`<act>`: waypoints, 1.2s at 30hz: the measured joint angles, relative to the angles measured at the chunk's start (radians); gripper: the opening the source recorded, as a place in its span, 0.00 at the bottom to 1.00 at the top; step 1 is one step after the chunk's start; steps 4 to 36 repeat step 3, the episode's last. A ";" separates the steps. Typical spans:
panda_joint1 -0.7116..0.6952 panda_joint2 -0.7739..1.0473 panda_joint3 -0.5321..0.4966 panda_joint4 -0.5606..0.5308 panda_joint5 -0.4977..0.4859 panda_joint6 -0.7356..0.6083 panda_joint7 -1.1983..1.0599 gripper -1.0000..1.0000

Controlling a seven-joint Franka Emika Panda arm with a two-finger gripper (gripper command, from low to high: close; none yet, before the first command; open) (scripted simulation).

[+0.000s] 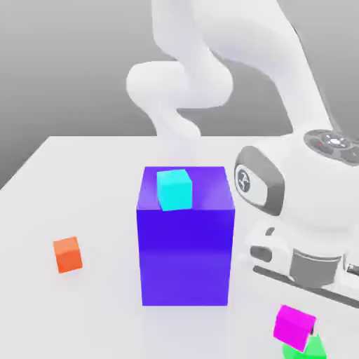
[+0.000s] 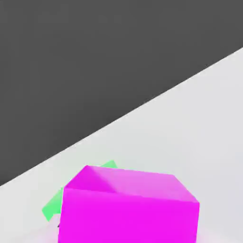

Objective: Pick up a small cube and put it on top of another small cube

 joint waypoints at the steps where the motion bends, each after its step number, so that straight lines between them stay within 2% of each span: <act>1: 0.000 0.000 0.000 0.000 0.000 0.000 0.000 1.00; 36: 0.000 0.000 0.000 0.000 0.000 0.000 0.000 1.00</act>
